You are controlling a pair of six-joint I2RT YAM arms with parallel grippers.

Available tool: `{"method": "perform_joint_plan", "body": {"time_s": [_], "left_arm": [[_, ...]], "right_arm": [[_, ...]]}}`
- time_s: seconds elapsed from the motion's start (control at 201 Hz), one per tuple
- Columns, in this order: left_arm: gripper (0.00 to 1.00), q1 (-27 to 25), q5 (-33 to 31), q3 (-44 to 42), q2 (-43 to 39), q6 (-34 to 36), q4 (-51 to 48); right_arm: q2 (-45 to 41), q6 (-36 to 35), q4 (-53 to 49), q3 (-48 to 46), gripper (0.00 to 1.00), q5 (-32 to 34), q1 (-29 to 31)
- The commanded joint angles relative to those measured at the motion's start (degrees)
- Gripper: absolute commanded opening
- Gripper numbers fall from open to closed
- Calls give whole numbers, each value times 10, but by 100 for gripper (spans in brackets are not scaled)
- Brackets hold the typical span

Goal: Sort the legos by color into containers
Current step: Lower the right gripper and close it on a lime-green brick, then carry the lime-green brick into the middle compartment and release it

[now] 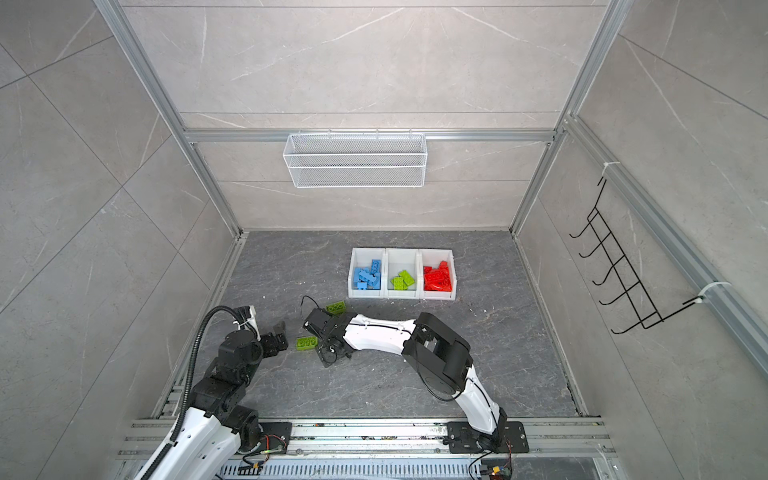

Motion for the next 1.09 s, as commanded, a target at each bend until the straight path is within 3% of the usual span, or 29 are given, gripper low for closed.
{"method": "perform_joint_plan", "body": {"time_s": [0.0, 0.254, 0.528, 0.876, 1.09], "left_arm": [[99, 4, 7, 15, 0, 4, 16], [99, 5, 8, 16, 0, 4, 16], [99, 7, 13, 17, 7, 4, 19], [99, 8, 19, 20, 20, 7, 22], [99, 9, 21, 21, 22, 7, 23]], "right_arm": [[-17, -9, 1, 4, 72, 7, 3], [-108, -19, 44, -52, 65, -11, -44], [-195, -71, 68, -98, 63, -54, -201], [-142, -126, 63, -26, 63, -92, -347], [-76, -132, 68, 31, 64, -100, -390]]}}
